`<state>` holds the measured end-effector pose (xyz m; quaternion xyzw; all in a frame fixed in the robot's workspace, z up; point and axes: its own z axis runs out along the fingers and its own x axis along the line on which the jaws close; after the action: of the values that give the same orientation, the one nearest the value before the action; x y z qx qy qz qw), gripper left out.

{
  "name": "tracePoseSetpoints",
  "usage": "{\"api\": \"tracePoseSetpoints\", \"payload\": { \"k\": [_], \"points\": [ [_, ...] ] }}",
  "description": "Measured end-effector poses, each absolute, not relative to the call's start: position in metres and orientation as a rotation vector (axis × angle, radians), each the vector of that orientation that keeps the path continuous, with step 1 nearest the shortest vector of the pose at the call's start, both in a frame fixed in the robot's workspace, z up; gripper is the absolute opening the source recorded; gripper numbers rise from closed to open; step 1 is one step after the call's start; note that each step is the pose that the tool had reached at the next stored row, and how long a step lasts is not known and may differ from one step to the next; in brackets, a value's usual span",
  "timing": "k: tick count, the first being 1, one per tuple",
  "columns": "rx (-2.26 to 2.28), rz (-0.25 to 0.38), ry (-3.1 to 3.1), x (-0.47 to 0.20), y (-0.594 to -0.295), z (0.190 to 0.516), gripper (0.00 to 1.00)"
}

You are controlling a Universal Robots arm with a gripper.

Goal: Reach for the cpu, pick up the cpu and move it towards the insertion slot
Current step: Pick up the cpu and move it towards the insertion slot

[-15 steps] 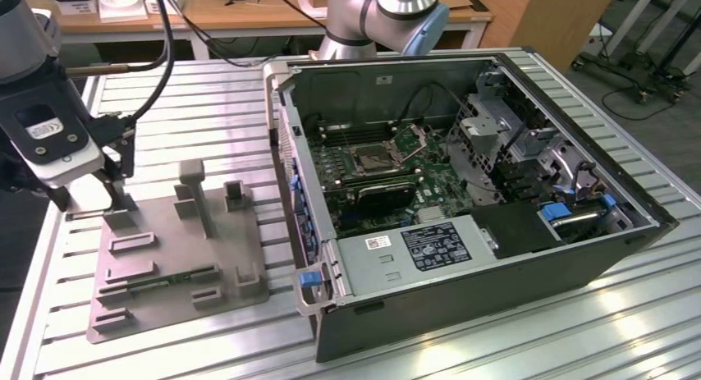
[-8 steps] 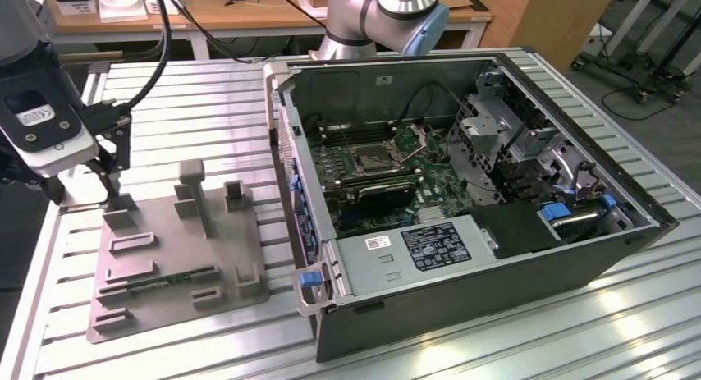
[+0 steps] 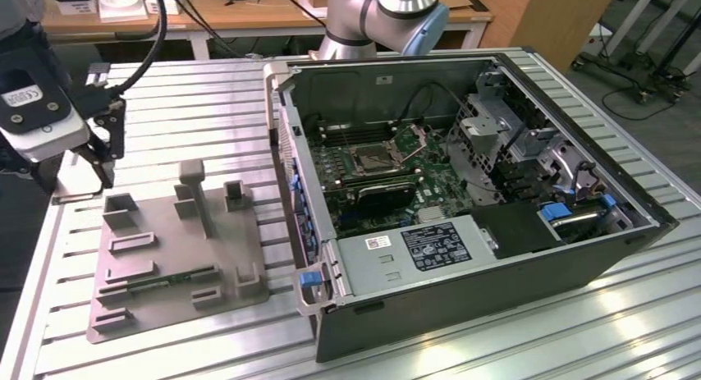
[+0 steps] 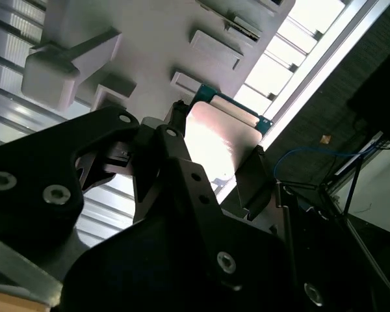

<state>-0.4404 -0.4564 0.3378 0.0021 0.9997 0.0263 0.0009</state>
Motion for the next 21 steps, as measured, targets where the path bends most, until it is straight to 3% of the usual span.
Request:
{"api": "tracePoseSetpoints", "payload": {
  "k": [21],
  "points": [
    [0.007, 0.083, 3.14, -0.44, -0.456, 0.381, 0.55]
  ]
}}
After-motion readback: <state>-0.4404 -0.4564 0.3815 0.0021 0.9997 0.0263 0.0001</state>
